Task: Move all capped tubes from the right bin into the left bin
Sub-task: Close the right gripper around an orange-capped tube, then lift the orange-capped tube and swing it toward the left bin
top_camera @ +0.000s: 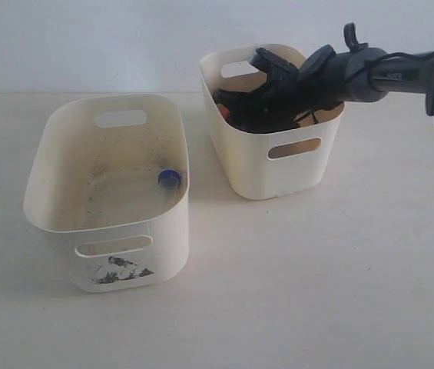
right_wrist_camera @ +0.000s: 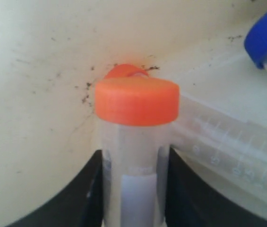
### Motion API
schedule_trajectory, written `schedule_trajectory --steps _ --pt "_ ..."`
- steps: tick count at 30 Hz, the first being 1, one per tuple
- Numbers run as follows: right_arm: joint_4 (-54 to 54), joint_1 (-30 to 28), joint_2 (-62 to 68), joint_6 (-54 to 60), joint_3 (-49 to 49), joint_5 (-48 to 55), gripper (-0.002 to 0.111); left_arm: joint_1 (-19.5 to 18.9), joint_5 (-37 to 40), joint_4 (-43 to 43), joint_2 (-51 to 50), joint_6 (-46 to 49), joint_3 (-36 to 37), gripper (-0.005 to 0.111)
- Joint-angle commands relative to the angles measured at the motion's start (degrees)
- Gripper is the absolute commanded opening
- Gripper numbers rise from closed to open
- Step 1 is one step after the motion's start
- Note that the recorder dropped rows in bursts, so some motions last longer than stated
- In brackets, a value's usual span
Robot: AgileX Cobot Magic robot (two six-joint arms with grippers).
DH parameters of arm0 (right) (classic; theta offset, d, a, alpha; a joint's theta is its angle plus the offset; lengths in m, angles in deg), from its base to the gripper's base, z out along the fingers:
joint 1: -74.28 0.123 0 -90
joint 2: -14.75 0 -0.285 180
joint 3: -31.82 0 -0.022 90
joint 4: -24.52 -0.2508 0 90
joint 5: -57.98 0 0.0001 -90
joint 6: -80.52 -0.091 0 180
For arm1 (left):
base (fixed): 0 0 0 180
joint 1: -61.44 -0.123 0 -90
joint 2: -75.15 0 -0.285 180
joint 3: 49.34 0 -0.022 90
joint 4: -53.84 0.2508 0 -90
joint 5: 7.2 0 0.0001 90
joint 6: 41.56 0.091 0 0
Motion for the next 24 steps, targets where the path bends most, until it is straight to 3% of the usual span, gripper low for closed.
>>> schedule_trajectory --steps 1,6,11,16,20,24 --pt "3.61 -0.07 -5.42 -2.29 -0.04 0.42 0.0 -0.06 -0.9 -0.06 0.11 -0.66 -0.23 0.004" --pt "11.94 -0.17 -11.16 -6.47 -0.04 3.33 0.0 -0.06 -0.9 -0.06 0.11 -0.66 -0.23 0.004" --pt "21.05 -2.18 -20.57 -11.84 -0.82 12.9 0.0 -0.06 -0.9 -0.06 0.11 -0.66 -0.23 0.004" --pt "19.66 -2.52 -30.44 -11.7 -10.23 15.81 0.0 -0.06 -0.9 -0.06 0.11 -0.66 -0.23 0.004" --pt "11.93 -0.93 -39.95 -8.41 -20.69 14.49 0.0 -0.06 -0.9 -0.06 0.11 -0.66 -0.23 0.004" --pt "8.24 4.72 -45.63 -7.09 -29.28 9.82 0.0 -0.06 -0.9 -0.06 0.11 -0.66 -0.23 0.004"
